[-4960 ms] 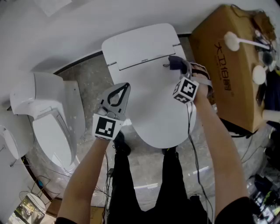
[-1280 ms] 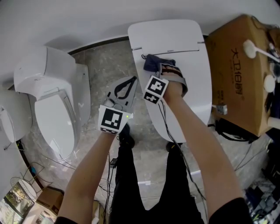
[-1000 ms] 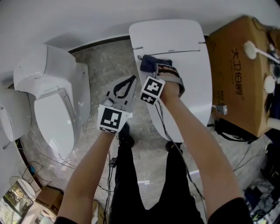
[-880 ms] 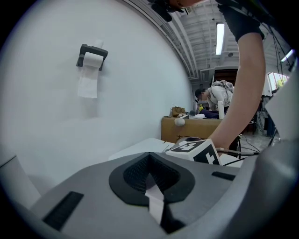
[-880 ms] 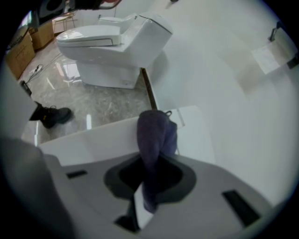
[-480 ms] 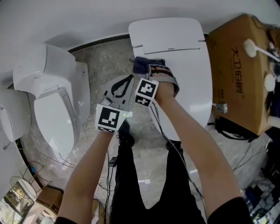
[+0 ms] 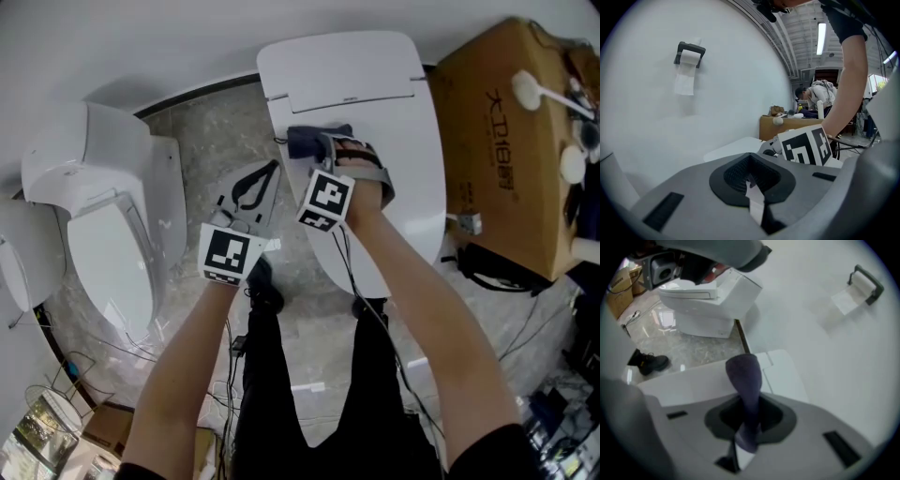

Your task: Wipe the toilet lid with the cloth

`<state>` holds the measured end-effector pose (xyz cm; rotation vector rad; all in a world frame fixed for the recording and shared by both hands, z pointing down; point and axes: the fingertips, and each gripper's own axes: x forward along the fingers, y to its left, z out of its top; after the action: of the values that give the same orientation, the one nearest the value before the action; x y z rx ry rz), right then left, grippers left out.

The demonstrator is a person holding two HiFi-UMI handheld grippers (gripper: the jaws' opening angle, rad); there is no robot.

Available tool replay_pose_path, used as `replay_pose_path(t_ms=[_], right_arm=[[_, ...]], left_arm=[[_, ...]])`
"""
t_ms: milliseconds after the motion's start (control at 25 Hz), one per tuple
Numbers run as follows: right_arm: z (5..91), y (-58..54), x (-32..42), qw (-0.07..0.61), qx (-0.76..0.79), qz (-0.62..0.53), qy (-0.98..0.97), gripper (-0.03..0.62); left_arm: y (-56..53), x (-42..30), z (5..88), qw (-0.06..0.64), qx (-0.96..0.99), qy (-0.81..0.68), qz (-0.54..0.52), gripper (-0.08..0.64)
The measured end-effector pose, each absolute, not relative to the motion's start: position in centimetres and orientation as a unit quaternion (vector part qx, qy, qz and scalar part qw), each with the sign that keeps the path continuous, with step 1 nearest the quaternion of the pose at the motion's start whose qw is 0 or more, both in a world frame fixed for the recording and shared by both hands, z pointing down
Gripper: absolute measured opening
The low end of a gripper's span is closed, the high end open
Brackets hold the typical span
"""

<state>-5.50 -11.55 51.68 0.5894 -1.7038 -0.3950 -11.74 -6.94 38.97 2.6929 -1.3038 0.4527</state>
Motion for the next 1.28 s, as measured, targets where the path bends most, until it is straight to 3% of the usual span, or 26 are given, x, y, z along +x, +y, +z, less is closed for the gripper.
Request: replay_pose_path(t_ms=[800, 1280], right_arm=[[50.2, -15.8, 16.3, 0.649, 0.359, -0.143, -0.656, 0.067], [51.9, -15.4, 24.8, 0.69, 0.375, -0.102, -0.611, 0.067]], left_arm=[[-6.7, -6.5, 39.5, 0.058, 0.901, -0.4, 0.157, 0.017], [-6.7, -5.8, 39.9, 0.064, 0.901, -0.399, 0.16, 0.018]])
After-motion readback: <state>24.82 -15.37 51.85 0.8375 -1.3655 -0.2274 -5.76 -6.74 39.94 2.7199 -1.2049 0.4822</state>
